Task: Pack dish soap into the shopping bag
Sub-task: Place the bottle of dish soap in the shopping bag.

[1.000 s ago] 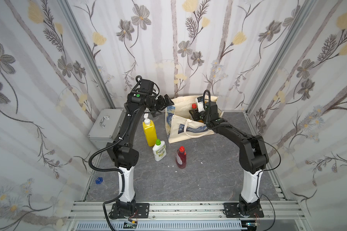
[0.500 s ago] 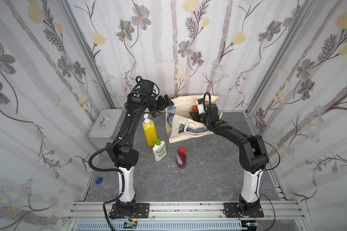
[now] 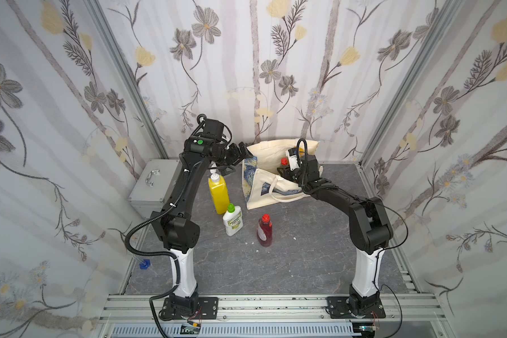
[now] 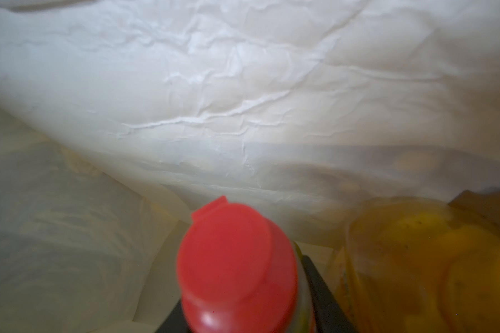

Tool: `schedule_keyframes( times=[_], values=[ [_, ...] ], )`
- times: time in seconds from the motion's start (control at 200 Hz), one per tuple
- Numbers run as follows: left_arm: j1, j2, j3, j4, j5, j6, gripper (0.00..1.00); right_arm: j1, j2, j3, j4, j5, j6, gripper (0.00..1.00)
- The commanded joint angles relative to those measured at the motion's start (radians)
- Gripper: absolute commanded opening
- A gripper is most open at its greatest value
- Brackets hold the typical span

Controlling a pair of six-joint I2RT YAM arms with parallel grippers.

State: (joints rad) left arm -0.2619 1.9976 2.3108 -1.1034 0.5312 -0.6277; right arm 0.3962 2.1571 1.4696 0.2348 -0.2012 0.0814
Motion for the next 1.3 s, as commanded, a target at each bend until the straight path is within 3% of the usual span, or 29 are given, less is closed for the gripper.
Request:
schedule_keyframes(
  times=[0.0,1.299],
  values=[
    [0.000,-0.010,-0.002,0.015,-0.005,0.003,1.00,0.001,-0.005,0.000,0.081,-0.006,-0.033,0.40],
    [-0.001,-0.003,-0.002,0.017,-0.004,0.005,1.00,0.001,-0.008,-0.020,0.044,-0.018,-0.048,0.56]
  ],
)
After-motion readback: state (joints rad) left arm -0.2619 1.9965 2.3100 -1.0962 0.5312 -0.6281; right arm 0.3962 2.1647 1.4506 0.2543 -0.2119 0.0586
